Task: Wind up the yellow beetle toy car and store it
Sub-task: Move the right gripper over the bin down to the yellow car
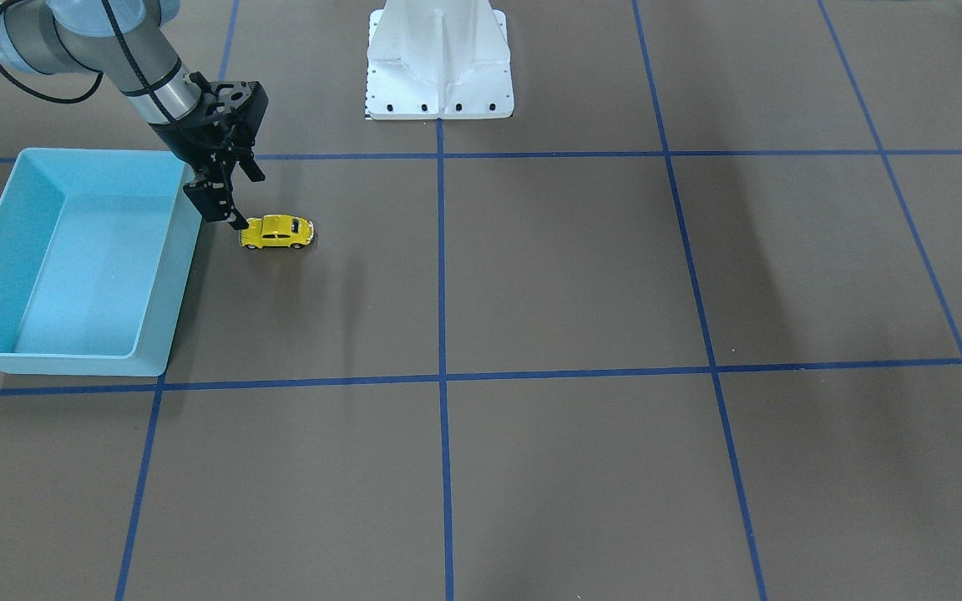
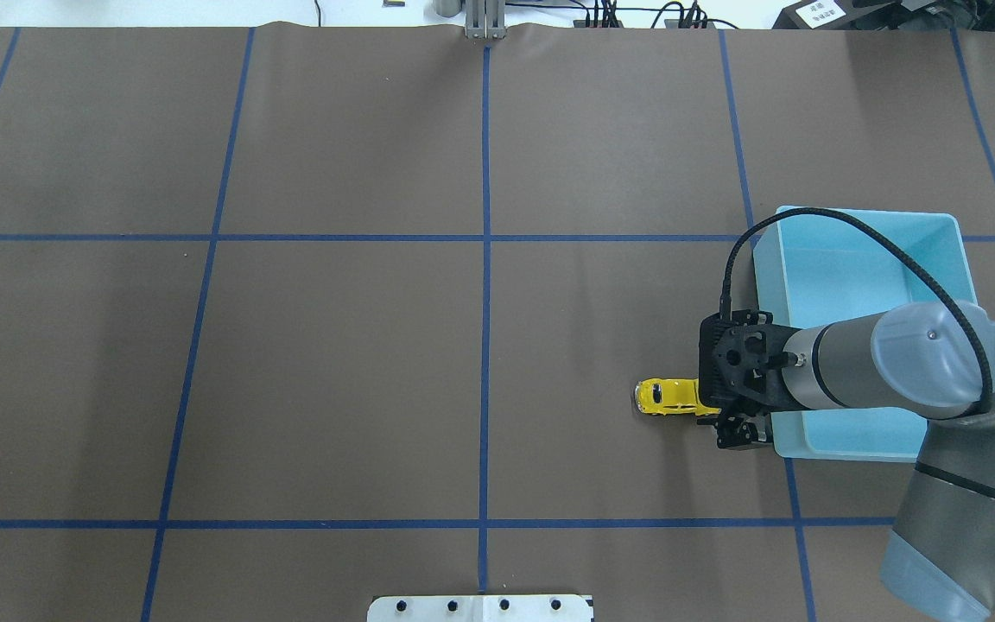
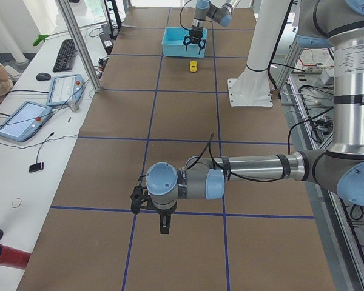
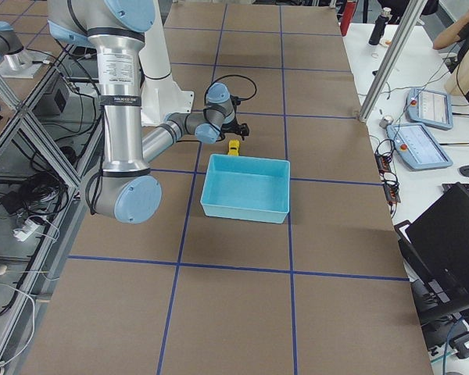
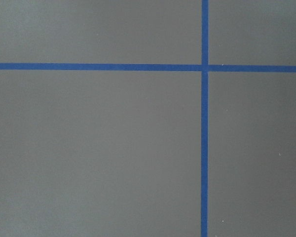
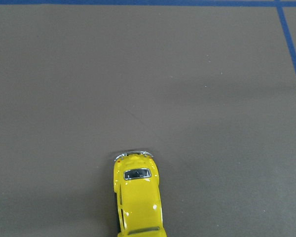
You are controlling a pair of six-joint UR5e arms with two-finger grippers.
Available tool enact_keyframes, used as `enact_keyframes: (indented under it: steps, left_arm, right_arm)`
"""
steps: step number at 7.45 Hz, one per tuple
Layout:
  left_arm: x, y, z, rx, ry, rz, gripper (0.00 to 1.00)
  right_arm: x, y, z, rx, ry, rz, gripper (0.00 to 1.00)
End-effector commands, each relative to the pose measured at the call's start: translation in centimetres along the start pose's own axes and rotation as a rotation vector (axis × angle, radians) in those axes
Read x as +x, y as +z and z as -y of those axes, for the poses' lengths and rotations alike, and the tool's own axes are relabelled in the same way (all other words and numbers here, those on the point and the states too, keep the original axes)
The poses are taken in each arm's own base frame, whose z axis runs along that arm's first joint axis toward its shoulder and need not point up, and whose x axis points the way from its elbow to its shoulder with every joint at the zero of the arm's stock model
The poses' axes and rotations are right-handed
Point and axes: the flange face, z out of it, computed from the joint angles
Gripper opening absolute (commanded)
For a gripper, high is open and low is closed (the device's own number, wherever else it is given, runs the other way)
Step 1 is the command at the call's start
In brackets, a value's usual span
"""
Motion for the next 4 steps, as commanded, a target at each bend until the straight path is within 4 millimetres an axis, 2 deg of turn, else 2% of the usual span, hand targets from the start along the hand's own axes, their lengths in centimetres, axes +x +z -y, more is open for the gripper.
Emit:
enact_keyframes:
  steps: [1, 4]
  left_arm:
    - [0.0, 0.0, 0.0, 0.0, 0.0, -0.001, 1.0]
    - [0.0, 0.0, 0.0, -0.001, -0.001, -0.001, 1.0]
  right_arm:
    - [-0.9, 1.5, 0.9, 0.007, 0.02, 0.024, 0.99]
    - [0.1, 4.6, 1.6, -0.018, 0.024, 0.027, 0.99]
